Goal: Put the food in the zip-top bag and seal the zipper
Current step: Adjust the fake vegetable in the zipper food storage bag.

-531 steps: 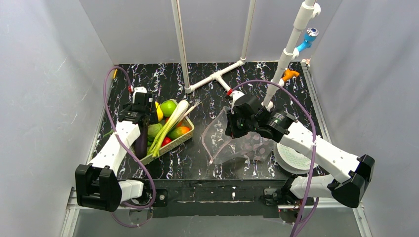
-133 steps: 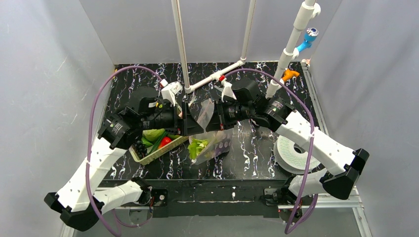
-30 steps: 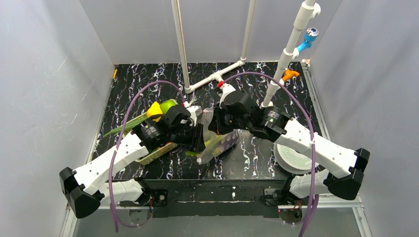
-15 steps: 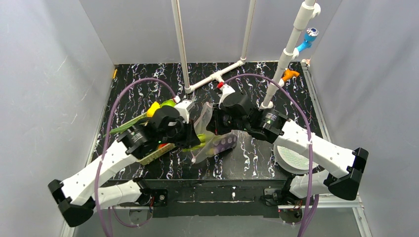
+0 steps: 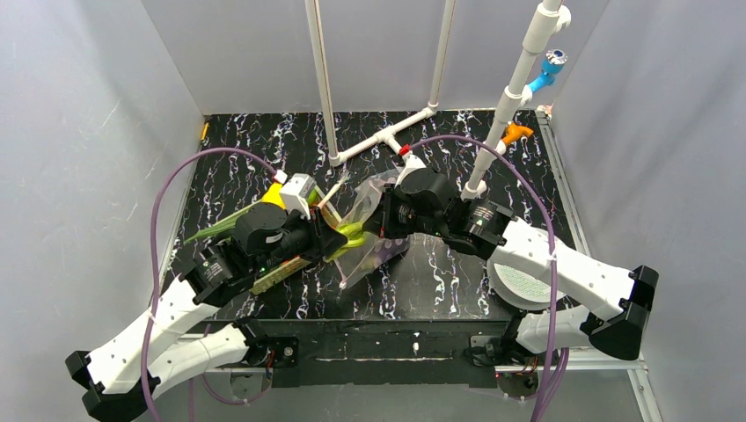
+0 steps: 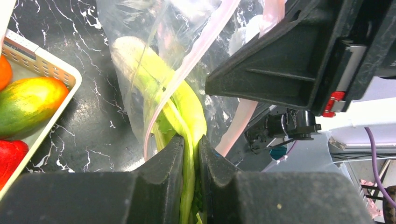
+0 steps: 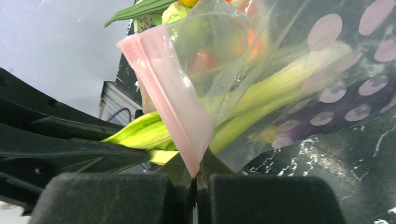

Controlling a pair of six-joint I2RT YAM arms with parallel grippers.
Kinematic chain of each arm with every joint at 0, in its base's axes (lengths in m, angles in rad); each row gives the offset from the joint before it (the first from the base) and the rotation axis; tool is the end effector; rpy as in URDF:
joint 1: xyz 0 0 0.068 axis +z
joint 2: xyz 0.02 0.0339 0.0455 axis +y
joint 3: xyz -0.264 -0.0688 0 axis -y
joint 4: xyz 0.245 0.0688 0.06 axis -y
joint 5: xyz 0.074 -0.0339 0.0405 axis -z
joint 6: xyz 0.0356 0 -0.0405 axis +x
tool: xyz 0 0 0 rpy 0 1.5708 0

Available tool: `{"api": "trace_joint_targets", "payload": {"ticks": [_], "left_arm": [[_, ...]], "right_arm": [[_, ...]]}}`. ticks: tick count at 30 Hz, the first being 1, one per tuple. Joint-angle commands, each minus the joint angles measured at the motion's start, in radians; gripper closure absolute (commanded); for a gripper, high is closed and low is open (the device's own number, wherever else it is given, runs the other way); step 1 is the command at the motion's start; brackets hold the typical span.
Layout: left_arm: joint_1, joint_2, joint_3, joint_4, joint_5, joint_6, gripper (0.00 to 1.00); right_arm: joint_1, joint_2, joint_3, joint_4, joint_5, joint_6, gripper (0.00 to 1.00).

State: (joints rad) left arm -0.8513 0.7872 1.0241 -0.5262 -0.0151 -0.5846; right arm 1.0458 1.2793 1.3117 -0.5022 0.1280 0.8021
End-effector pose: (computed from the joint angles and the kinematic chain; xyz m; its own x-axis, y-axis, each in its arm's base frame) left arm 0.1077 -0.1221 0.3851 -0.5666 -0.1907 -0.8017 0.5155 0.6770 -0.5253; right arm 0.1465 0.2439 0.3848 -0.7337 0.1558 -0.6614 -0.3939 0.6957 0.6008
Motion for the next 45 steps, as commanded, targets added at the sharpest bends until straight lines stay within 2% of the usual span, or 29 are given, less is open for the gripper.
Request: {"api": "trace_joint_targets", "payload": {"ticks": [1,8,12,19,22,26,31,33,38,43,45], "left_arm": [[-0.005,-0.015,-0.036,0.149,-0.041,-0.003,1.00],[-0.003,-0.033,-0.031,0.286,-0.007,0.017,1.00],[-0.004,-0.037,0.001,0.323,0.003,0.052,1.00],[-0.003,0.022,0.093,0.323,0.013,0.107,1.00],[-0.003,0.049,0.145,0.325,0.051,0.121,1.00],[-0.003,0.071,0.206,0.308,0.060,0.135,1.00],[-0.003,0.104,0.267,0.228,0.049,0.144,1.00],[-0.004,0.113,0.252,0.205,0.047,0.134,1.00],[-0.003,0.128,0.130,0.210,0.058,0.100,1.00],[-0.003,0.124,-0.081,0.400,0.060,0.095,1.00],[-0.004,0.130,-0.126,0.456,0.102,0.083,1.00]], "right_arm": [[0.004,-0.032,-0.019,0.105,-0.025,0.104,0.99],[-0.005,-0.028,-0.033,0.123,-0.043,0.132,0.99],[-0.043,-0.031,-0.069,0.179,-0.176,0.190,0.99],[-0.060,-0.017,0.011,0.103,-0.254,0.262,0.99],[-0.100,0.009,0.048,0.071,-0.374,0.354,0.99],[-0.140,-0.009,0.001,0.172,-0.494,0.481,0.99],[-0.171,-0.022,0.007,0.183,-0.510,0.525,0.99],[-0.188,-0.025,-0.027,0.184,-0.514,0.536,0.99],[-0.225,-0.044,-0.203,0.354,-0.561,0.600,0.99],[-0.243,-0.052,-0.297,0.446,-0.568,0.590,0.99],[-0.260,-0.052,-0.346,0.470,-0.582,0.582,0.99]]}}
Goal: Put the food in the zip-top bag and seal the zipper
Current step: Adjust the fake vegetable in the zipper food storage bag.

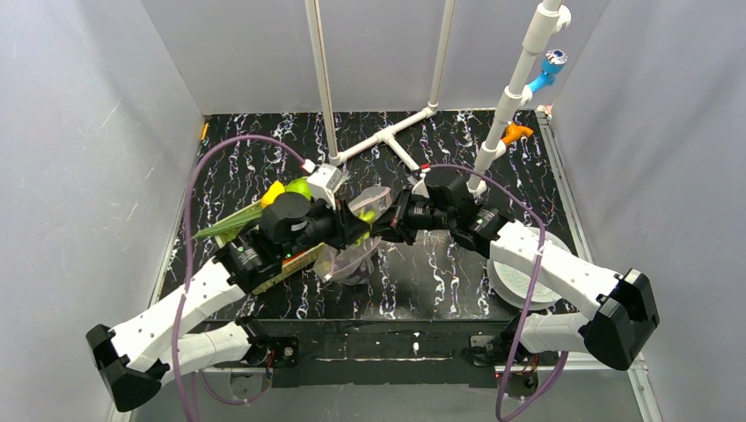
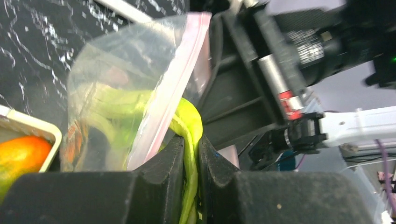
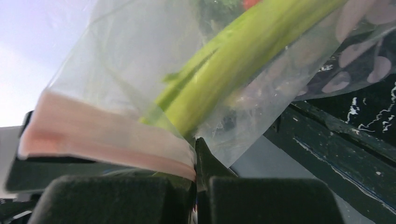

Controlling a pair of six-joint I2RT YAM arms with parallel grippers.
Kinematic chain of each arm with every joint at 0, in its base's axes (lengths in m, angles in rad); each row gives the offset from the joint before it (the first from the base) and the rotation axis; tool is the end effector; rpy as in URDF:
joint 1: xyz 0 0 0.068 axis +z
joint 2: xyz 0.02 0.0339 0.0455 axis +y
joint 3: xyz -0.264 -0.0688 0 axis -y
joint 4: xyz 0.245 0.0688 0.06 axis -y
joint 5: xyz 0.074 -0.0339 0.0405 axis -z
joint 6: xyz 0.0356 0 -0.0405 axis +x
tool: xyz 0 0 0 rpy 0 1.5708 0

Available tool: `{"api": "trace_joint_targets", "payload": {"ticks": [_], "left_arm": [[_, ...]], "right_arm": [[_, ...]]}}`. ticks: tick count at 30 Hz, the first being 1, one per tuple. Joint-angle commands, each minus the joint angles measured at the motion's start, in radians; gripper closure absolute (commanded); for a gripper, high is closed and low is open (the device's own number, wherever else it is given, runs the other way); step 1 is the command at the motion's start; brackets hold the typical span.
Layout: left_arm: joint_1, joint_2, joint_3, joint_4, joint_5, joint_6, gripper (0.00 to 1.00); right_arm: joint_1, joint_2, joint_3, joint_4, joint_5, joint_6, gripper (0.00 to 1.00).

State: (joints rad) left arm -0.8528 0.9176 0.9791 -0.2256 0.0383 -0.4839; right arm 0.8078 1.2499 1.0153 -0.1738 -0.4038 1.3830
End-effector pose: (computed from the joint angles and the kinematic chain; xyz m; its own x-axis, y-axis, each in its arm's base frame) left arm 0.1361 -0.1579 0.3802 -0.4568 -0.1837 -0.8704 0.6382 0.6140 -0.4645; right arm 0.1882 0.2170 0.3230 -0.9490 0.3147 -0.0180 0.0990 0.3520 0.9308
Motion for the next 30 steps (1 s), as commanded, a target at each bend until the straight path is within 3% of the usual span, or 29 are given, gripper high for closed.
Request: {"api": "trace_joint_targets", "payload": {"ticks": [1,5,7,11,17,19,23,30], "left_arm": [[-0.002,0.010,-0.089,0.155,0.062,-0.029,1.00],[-0.002,0.039,-0.050,0.053,0.095,-0.021,0.96],[-0.002,0.031,-0.022,-0.009,0.080,-0.015,0.82],[-0.003,-0.008,0.062,-0.163,0.013,0.001,0.40],[-0.002,-0.041,0.320,-0.392,0.014,0.066,0.10],[-0.002,-0.033,0.394,-0.469,-0.007,0.089,0.05],[-0.002,-0.035,0.442,-0.569,-0.110,0.104,0.04],[-0.002,-0.023,0.411,-0.598,-0.080,0.080,0.22]], "right_arm": [[-0.032,-0.023,-0.069,0.162,-0.064,0.004,0.99],[-0.045,-0.026,-0.103,0.200,-0.075,-0.005,0.99],[-0.049,-0.028,-0.103,0.187,-0.074,-0.017,0.99],[-0.065,-0.032,-0.074,0.176,-0.089,-0.061,0.99],[-0.084,-0.016,0.053,0.011,-0.113,-0.151,0.99],[-0.089,-0.018,0.080,0.020,-0.133,-0.132,0.99],[-0.094,0.011,0.197,-0.014,-0.195,-0.126,0.99],[-0.102,0.018,0.263,-0.056,-0.195,-0.156,0.99]]}}
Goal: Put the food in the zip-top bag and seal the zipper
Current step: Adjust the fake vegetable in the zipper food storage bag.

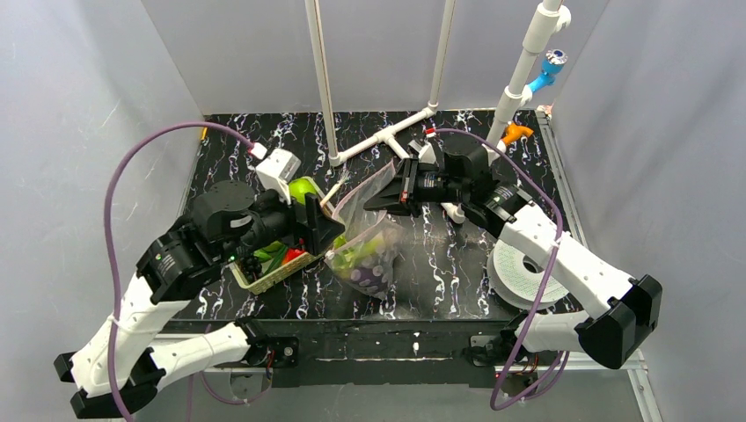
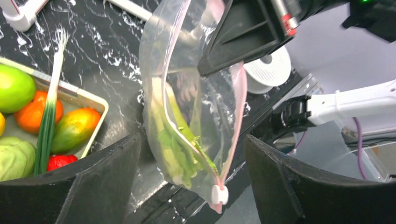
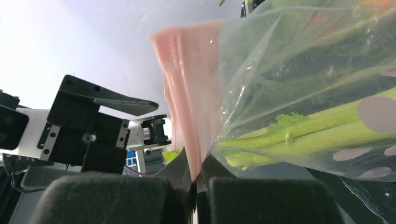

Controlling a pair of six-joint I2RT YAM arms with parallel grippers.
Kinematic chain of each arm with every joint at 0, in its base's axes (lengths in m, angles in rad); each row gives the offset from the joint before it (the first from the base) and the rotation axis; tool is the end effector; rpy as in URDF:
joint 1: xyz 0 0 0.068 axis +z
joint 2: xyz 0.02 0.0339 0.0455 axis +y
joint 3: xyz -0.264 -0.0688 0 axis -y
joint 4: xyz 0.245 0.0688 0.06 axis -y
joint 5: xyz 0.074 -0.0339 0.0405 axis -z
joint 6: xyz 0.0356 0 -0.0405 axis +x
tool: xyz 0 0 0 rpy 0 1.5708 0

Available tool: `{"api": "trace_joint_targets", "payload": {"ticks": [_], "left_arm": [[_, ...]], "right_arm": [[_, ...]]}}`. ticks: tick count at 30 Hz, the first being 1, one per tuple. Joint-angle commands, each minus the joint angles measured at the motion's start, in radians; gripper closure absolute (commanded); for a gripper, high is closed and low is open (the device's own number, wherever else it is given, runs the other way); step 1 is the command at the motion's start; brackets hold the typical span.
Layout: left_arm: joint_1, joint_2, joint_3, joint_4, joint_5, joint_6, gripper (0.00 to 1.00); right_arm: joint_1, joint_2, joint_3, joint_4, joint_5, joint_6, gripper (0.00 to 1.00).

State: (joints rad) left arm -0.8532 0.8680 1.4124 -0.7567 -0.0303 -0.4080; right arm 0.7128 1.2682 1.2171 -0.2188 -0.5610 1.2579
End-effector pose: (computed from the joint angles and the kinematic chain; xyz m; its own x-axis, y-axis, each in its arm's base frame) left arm 0.0896 -0.1010 0.4701 -0.4182 -0.1239 -0.8998 0.6184 0.6868 -0.3820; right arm 0.2066 0.2036 0.3851 -0.9580 0.2367 -0.1617 -0.0979 0.2599 0.9607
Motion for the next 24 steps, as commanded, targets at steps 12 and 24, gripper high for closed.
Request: {"api": "trace_joint_targets", "payload": {"ticks": [12,24], "left_arm": [[-0.002,0.163,-0.018,-0.075,-0.038,-0.005,0.39],[-0.001,0.336,0.270,-0.062,0.288,0.059,1.00]], "right_arm": [[-0.009,-0.054,0.100,-0.162,0.031,-0.186,0.99],[0.021,-0.121,0.242,-0.486,0.276,-0.533,0.99]]}}
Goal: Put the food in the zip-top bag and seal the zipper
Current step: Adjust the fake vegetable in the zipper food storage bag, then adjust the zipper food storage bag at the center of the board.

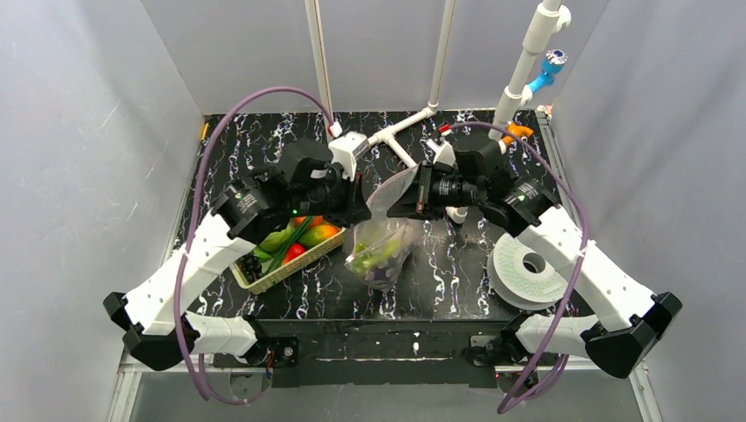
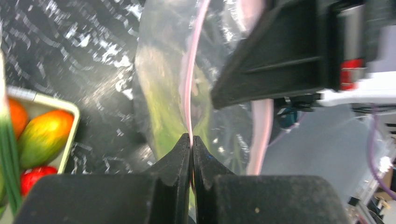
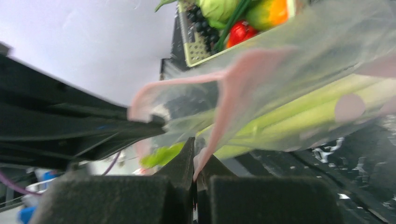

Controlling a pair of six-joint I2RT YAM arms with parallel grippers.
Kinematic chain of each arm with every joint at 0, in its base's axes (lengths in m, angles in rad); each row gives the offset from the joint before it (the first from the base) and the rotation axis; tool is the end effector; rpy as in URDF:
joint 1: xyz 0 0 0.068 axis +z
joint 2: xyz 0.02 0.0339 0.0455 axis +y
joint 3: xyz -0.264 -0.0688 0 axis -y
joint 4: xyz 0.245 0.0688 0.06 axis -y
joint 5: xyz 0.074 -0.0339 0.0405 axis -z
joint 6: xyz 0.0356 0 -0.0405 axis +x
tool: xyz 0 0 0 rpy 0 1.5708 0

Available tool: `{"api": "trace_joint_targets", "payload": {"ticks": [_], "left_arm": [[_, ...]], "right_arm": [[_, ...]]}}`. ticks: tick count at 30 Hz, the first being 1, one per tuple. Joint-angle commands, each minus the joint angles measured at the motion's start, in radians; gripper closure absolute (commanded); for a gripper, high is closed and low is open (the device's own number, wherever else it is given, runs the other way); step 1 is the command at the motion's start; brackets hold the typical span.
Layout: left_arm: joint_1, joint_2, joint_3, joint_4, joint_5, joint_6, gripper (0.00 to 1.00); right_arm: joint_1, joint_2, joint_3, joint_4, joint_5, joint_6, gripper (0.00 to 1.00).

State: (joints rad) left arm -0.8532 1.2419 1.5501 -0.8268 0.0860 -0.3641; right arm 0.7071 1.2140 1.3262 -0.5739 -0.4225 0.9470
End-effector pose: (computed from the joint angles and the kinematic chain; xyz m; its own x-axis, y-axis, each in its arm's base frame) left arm 0.1588 -0.1866 0.4406 -0.5893 0.1357 -0.7964 0.6312 0.6927 -0.3491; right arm 0.1881 0.1799 0.4005 -0.9053 0.2002 -0.3747 -0.2342 0.5006 0.8334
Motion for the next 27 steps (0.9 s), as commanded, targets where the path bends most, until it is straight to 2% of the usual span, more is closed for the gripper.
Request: {"api": "trace_joint_targets", "payload": {"ticks": [1,6,10,12,16,19,23,27], "left_arm": [[-0.002,-0.036,0.145,0.009,0.186,-0.008,1.00],[-0.001,-0.025,0.002,0.055,0.159,-0.051,1.00],[0.010,0.071,0.000,-0.052,0.089,-0.045,1.00],[0.011,0.062,0.010,-0.044,0.111,-0.045,1.00],[0.011,-0.021,-0.003,0.081,0.202,-0.045,1.00],[0.011,-0.060,-0.028,0.170,0.233,-0.053,1.00],[0.012,-0.041,-0.079,0.134,0.086,-0.111,1.00],[0.015,-0.018,-0.135,0.171,0.184,-0.179,1.00]], "right_arm": [[0.039,-0.080,0.144,-0.149,0.175,-0.268,0.99],[0.049,-0.120,0.071,-0.102,0.267,-0.311,0.97],[0.033,-0.077,0.048,-0.102,0.293,-0.304,0.99],[0.032,-0.064,0.070,-0.122,0.308,-0.322,0.99],[0.031,-0.055,0.145,-0.188,0.367,-0.371,0.99],[0.032,-0.052,0.198,-0.214,0.343,-0.378,0.99],[0.032,-0.087,0.120,-0.116,0.278,-0.350,0.99],[0.032,-0.078,0.046,-0.078,0.283,-0.324,0.95]]}}
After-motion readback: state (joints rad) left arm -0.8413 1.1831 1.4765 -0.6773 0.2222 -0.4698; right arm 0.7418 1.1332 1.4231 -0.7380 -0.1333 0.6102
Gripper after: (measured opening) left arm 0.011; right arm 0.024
